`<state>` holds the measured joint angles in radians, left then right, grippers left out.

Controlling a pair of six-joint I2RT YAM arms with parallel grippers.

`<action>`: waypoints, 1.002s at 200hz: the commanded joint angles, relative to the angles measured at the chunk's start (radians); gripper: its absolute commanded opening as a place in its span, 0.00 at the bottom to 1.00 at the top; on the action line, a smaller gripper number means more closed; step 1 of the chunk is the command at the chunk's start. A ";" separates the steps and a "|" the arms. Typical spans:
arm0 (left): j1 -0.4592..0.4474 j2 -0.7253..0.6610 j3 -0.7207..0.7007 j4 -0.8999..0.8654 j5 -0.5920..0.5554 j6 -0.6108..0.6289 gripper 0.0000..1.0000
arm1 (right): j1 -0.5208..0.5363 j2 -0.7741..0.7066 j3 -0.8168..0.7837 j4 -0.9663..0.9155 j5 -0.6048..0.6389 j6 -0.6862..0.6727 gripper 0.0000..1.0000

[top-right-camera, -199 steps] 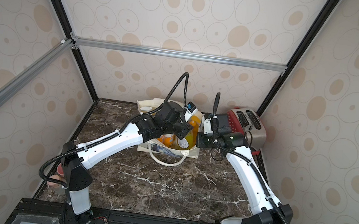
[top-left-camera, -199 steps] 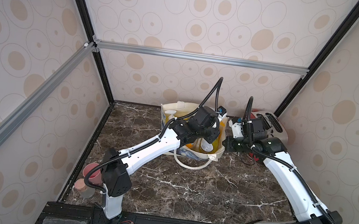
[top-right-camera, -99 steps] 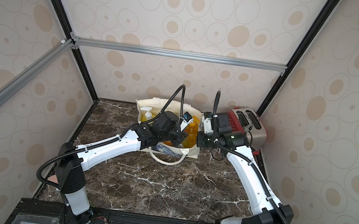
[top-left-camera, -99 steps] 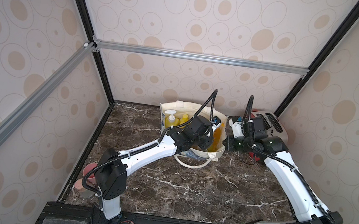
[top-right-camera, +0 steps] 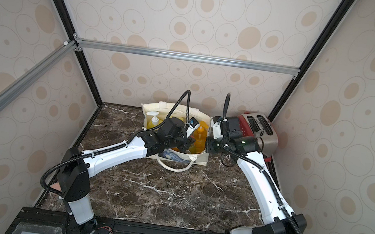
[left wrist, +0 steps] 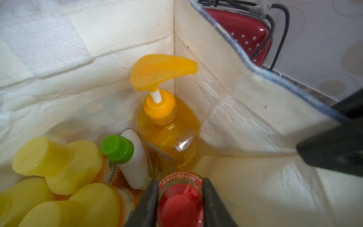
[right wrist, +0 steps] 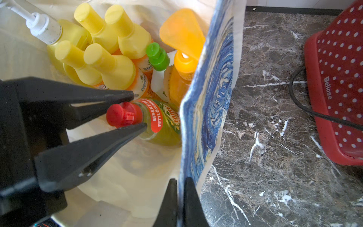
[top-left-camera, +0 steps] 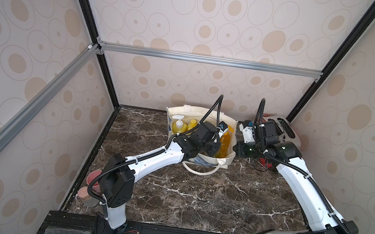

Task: Pack dish soap into the shopping bag
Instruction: Place the bottle of dish soap in the shopping bag, then reset both arms

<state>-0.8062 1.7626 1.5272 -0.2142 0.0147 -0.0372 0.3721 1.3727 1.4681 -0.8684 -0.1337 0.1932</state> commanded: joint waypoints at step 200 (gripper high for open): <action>0.296 -0.749 -0.286 -0.210 -0.536 -0.245 0.99 | -0.118 -0.174 -0.026 0.136 0.048 -0.003 0.80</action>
<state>-0.6369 1.1091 1.3628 -0.4011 -0.4110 -0.1764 0.3069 1.3014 1.4696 -0.8219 -0.1143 0.1726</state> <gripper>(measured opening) 0.992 0.745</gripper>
